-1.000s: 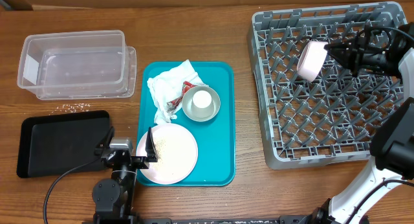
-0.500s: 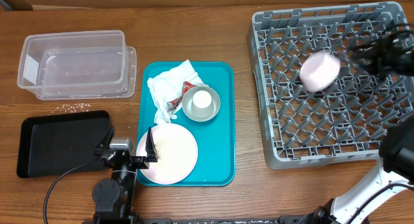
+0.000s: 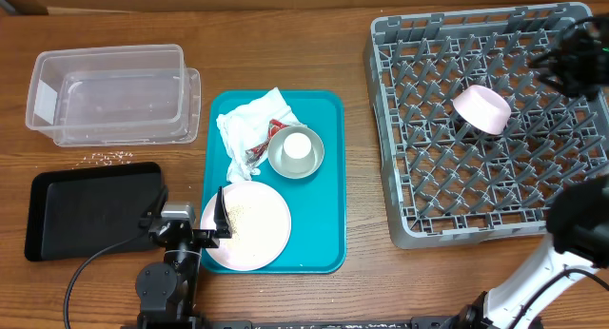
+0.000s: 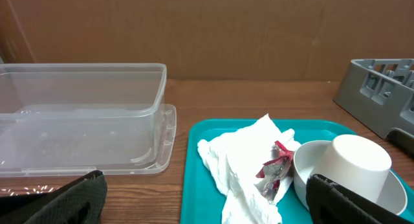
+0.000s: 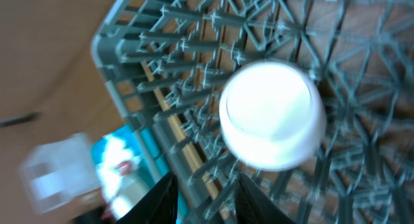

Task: Sort waste into correct bins and load items into the dishwasher
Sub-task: 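Lower the pink plate into the dish rack and open the right gripper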

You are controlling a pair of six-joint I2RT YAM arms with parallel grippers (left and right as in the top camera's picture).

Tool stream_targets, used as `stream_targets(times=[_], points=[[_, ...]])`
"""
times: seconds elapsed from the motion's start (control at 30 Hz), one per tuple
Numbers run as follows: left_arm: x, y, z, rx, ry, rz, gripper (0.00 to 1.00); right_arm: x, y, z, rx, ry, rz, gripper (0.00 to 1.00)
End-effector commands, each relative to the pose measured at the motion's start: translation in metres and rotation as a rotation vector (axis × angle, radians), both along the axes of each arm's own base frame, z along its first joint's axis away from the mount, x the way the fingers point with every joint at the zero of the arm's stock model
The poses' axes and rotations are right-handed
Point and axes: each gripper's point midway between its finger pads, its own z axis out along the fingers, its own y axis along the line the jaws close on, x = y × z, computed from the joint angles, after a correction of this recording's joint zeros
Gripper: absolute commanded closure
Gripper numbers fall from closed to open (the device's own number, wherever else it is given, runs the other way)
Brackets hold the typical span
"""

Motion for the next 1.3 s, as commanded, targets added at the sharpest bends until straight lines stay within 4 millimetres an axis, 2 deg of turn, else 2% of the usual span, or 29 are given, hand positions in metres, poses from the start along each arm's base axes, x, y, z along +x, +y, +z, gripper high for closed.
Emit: stream_targets(times=[0.0, 0.13, 0.27, 0.43, 0.5, 0.6, 0.67, 0.83, 1.0, 1.27], points=[[0.0, 0.0, 0.0, 0.026, -0.007, -0.005, 0.0, 0.008, 0.0, -0.019, -0.198, 0.065, -0.017, 0.69], [0.0, 0.0, 0.0, 0.026, -0.007, -0.005, 0.0, 0.024, -0.008, -0.048, -0.346, 0.123, -0.138, 0.7], [0.0, 0.0, 0.0, 0.026, -0.007, -0.005, 0.0, 0.027, -0.004, -0.072, -0.344, 0.161, -0.147, 0.75], [0.0, 0.0, 0.0, 0.026, -0.007, -0.005, 0.0, 0.014, -0.001, -0.099, -0.327, 0.252, -0.131, 0.8], [0.0, 0.0, 0.0, 0.026, -0.007, -0.005, 0.0, 0.007, 0.001, -0.106, -0.322, 0.283, -0.125, 0.81], [0.0, 0.0, 0.0, 0.026, -0.007, -0.005, 0.0, -0.005, 0.004, -0.111, -0.312, 0.339, -0.113, 0.87], [0.0, 0.0, 0.0, 0.026, -0.007, -0.005, 0.0, -0.015, 0.008, -0.112, -0.306, 0.376, -0.103, 0.96], [0.0, 0.0, 0.0, 0.026, -0.007, -0.005, 0.0, -0.032, 0.023, -0.106, -0.241, 0.432, -0.072, 0.96], [0.0, 0.0, 0.0, 0.026, -0.007, -0.005, 0.0, -0.041, 0.056, -0.08, -0.114, 0.384, 0.041, 0.96], [0.0, 0.0, 0.0, 0.026, -0.007, -0.005, 0.0, -0.038, 0.08, -0.044, -0.146, 0.259, 0.085, 0.95]])
